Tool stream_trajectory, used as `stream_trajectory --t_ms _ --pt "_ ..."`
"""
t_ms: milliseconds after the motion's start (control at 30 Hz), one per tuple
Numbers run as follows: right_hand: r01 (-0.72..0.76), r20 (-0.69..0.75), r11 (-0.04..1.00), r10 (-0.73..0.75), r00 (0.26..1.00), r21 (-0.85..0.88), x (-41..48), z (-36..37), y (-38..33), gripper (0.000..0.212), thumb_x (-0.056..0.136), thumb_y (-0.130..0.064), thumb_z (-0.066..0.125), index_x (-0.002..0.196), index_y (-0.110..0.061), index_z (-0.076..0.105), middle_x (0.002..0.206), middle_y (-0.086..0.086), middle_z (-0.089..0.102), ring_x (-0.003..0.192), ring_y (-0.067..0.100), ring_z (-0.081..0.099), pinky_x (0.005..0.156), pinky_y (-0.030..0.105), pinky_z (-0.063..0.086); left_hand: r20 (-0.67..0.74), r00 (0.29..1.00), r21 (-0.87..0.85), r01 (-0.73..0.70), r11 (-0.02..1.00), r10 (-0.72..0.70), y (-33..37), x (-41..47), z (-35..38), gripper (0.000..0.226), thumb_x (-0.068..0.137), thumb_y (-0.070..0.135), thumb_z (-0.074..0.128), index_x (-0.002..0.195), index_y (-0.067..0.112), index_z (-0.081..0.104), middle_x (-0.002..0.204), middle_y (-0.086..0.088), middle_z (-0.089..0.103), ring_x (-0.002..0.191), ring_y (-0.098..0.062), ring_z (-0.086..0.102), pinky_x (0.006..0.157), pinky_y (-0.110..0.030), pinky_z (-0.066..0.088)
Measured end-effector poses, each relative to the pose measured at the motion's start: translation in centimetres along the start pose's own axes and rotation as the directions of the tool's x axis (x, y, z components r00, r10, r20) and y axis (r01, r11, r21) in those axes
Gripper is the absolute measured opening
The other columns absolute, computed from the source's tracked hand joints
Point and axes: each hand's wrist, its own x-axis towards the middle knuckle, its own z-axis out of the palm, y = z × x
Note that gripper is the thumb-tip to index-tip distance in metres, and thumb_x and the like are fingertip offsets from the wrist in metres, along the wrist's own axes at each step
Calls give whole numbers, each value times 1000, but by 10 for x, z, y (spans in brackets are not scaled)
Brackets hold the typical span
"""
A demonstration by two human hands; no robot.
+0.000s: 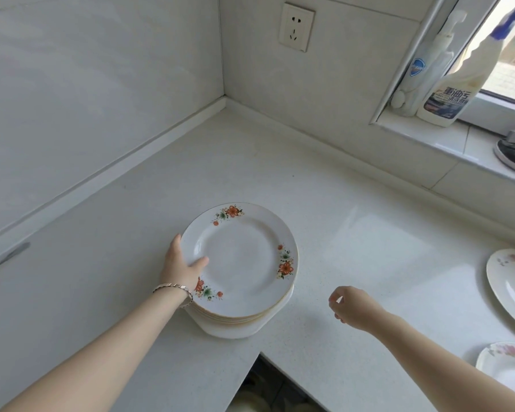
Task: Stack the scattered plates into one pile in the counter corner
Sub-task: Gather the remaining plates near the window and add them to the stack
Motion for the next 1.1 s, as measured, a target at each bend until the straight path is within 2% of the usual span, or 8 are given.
stream_trajectory --t_ms 67,167,300,433,633,767,933,1100 --pt "-11 11 1000 11 1000 15 0 2 3 25 93 -23 43 109 -14 61 91 0 62 75 16 62 73 27 52 13 1000 73 -11 997 10 1 0 -1 80 84 16 66 148 6 19 152 -14 31 140 -29 31 116 -40 27" --pt "-29 13 999 28 1000 40 -4 4 8 24 93 -23 43 107 -15 61 92 2 65 74 16 61 71 26 51 -53 986 439 -116 891 155 19 -14 6 77 87 27 62 147 0 20 155 -20 19 146 -33 16 117 -41 19" --pt "-82 -22 985 86 996 150 -16 3 28 14 92 -23 43 93 -20 57 75 -5 62 68 15 60 64 24 47 100 801 543 -542 642 591 56 -31 46 40 78 12 69 114 -5 61 126 -28 54 118 -49 50 97 -51 43" --pt "-143 -76 957 167 983 252 -40 -7 64 11 90 -22 43 88 -23 54 72 -7 60 68 17 60 66 26 48 449 738 339 -663 668 504 115 -59 109 27 93 15 44 116 9 58 110 -8 65 107 -28 58 91 -33 47" --pt "-249 -185 907 324 928 340 -92 -31 151 19 90 -24 43 98 -22 60 83 -6 61 74 15 56 63 24 42 717 608 352 -738 576 340 168 -111 225 27 92 20 40 114 14 55 111 -6 66 92 -26 60 78 -28 45" --pt "-305 -228 870 411 882 387 -128 -42 229 26 92 -23 44 110 -16 62 102 1 68 82 13 52 73 24 42 784 556 366 -772 519 274 185 -156 297 20 92 18 40 102 16 57 112 -8 66 88 -26 58 82 -29 48" --pt "-348 -294 836 490 821 424 -164 -46 344 20 91 -23 44 96 -23 63 94 -4 61 78 9 52 71 20 40 804 546 379 -776 505 235 192 -213 378 20 90 17 41 96 15 60 112 -8 66 101 -27 61 84 -29 47" --pt "-514 -356 781 622 697 355 -180 -52 446 47 92 -34 50 132 -10 46 136 9 41 130 26 37 104 35 34 766 614 428 -708 562 190 189 -250 424 23 88 13 41 97 11 62 108 -10 68 97 -29 63 83 -31 49"
